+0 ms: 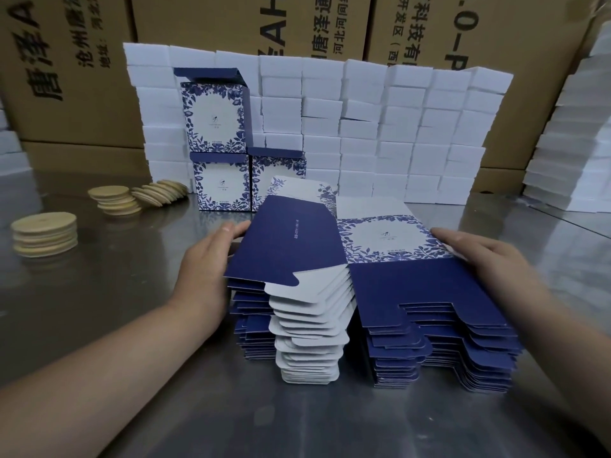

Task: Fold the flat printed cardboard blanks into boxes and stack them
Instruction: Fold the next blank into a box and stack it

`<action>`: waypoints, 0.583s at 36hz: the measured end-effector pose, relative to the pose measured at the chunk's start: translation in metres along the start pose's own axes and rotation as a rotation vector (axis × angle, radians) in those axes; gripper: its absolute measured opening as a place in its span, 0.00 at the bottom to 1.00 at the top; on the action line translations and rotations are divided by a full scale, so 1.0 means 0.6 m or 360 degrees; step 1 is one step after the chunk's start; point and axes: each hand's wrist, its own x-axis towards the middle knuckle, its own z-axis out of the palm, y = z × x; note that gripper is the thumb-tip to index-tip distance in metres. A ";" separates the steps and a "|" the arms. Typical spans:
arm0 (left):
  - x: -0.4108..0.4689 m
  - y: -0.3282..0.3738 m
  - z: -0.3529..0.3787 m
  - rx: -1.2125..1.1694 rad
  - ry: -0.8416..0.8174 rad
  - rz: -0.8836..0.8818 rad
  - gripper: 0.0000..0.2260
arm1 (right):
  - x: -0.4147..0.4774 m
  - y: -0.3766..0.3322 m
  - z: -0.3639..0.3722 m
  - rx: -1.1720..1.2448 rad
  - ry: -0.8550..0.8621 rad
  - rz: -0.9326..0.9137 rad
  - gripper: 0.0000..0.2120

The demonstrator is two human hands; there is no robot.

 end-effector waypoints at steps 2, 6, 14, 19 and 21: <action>-0.002 -0.001 -0.004 -0.0049 -0.0063 -0.0021 0.17 | 0.002 0.000 -0.001 0.0031 -0.0021 0.0043 0.09; -0.009 0.001 -0.007 -0.0150 -0.0198 -0.0067 0.17 | 0.002 -0.002 -0.003 0.0066 -0.0030 0.0014 0.11; -0.010 0.000 -0.009 -0.0229 -0.0358 0.0001 0.20 | 0.016 -0.026 0.002 -0.0074 -0.0145 0.0133 0.19; -0.017 0.008 -0.008 -0.0335 -0.0383 0.0063 0.22 | -0.009 -0.024 0.000 0.0060 -0.0178 -0.0111 0.14; -0.017 0.011 -0.007 -0.0226 -0.0370 0.0102 0.22 | -0.012 -0.012 -0.008 0.0081 -0.0175 -0.0187 0.17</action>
